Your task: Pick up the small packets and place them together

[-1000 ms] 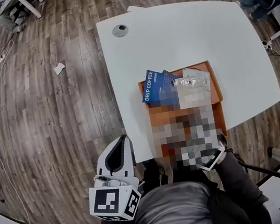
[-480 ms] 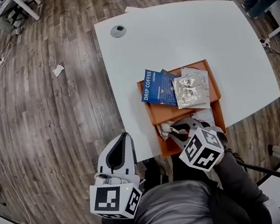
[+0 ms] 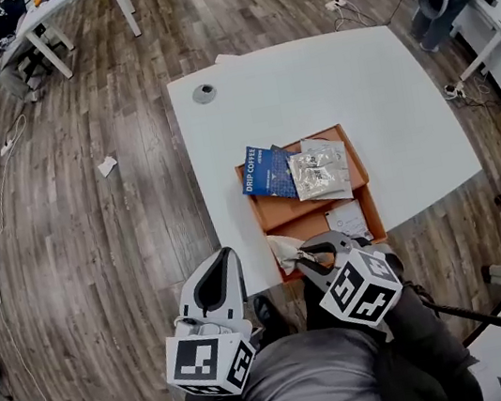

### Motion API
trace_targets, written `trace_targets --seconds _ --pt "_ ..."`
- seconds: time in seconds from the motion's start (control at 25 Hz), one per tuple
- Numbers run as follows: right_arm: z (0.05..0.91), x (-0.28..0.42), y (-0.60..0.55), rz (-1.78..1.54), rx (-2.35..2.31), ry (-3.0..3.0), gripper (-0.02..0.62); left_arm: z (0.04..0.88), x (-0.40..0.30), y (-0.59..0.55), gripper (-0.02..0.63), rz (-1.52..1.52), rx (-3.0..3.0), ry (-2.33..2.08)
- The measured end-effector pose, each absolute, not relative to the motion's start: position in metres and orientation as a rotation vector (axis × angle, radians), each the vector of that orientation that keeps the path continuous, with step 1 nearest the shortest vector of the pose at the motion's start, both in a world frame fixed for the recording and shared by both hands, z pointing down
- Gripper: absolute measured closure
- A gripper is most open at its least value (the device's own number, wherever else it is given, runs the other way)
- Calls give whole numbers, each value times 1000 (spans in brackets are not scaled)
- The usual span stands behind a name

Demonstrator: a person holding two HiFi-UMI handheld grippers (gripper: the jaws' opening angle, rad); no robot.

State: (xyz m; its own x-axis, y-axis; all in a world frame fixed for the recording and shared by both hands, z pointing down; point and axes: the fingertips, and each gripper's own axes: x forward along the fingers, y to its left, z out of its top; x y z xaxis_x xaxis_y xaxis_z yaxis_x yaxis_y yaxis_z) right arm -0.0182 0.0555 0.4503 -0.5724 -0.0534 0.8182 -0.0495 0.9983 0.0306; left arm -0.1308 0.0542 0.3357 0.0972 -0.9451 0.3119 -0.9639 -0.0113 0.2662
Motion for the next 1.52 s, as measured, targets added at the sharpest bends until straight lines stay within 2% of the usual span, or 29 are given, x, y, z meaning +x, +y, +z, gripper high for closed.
trace_targets --seconds 0.56,0.96,1.52 --pt "422 -9 36 -26 183 -2258 525 319 -110 37 604 89 2079 -1836" --pt "371 -2 -52 -108 326 -2331 523 297 -104 -18 604 24 2115 -1879" --pt "407 -16 -106 -84 237 -2275 495 322 -126 -52 604 40 1953 -1938"
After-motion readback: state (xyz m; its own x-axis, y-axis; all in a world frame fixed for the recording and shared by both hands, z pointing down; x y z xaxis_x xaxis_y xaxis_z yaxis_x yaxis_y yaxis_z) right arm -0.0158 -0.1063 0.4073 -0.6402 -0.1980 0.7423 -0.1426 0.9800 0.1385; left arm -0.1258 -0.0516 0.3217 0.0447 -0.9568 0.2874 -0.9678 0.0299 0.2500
